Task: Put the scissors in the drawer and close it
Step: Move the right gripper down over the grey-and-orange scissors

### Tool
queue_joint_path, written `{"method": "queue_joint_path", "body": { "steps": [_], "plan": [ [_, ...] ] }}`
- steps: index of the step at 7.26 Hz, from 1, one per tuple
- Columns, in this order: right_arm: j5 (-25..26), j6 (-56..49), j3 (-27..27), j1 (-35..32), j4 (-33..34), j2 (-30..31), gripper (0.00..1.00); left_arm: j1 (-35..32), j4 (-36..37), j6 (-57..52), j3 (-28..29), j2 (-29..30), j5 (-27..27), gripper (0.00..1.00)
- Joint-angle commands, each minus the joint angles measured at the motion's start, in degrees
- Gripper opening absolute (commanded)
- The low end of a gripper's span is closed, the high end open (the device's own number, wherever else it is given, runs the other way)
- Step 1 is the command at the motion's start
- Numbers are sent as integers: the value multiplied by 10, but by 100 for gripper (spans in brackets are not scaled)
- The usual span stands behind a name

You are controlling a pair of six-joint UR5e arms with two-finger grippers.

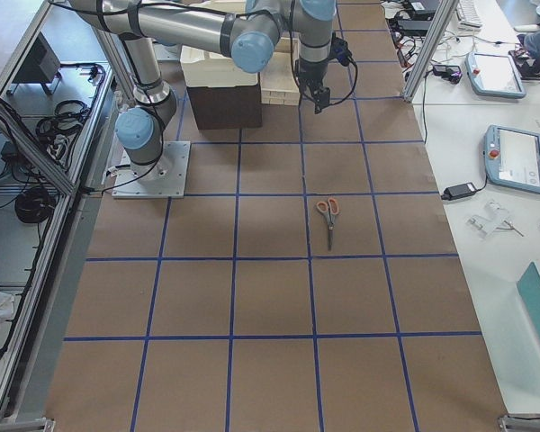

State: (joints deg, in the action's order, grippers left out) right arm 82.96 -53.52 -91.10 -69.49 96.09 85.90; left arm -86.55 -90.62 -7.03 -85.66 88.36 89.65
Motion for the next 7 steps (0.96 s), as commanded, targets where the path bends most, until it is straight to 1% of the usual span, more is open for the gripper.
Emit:
{"method": "queue_joint_path", "body": {
  "steps": [1,2,3,4,5,6,7],
  "plan": [
    [15,-192,-5,42,51,-43,100,1,0,0,0,0,0,100],
    [65,-200,-5,42,88,-85,100,0,0,0,0,0,0,100],
    [70,-267,-4,46,148,-154,100,0,0,0,0,0,0,100],
    [72,-369,-5,47,223,-199,100,0,0,0,0,0,0,100],
    [73,-454,-8,47,282,-226,100,0,0,-1,0,0,0,100],
    [68,-528,-9,48,324,-244,99,0,0,-1,-1,0,0,100],
    [62,-607,-9,57,335,-265,99,1,0,-1,-1,0,0,100]
  ]
}}
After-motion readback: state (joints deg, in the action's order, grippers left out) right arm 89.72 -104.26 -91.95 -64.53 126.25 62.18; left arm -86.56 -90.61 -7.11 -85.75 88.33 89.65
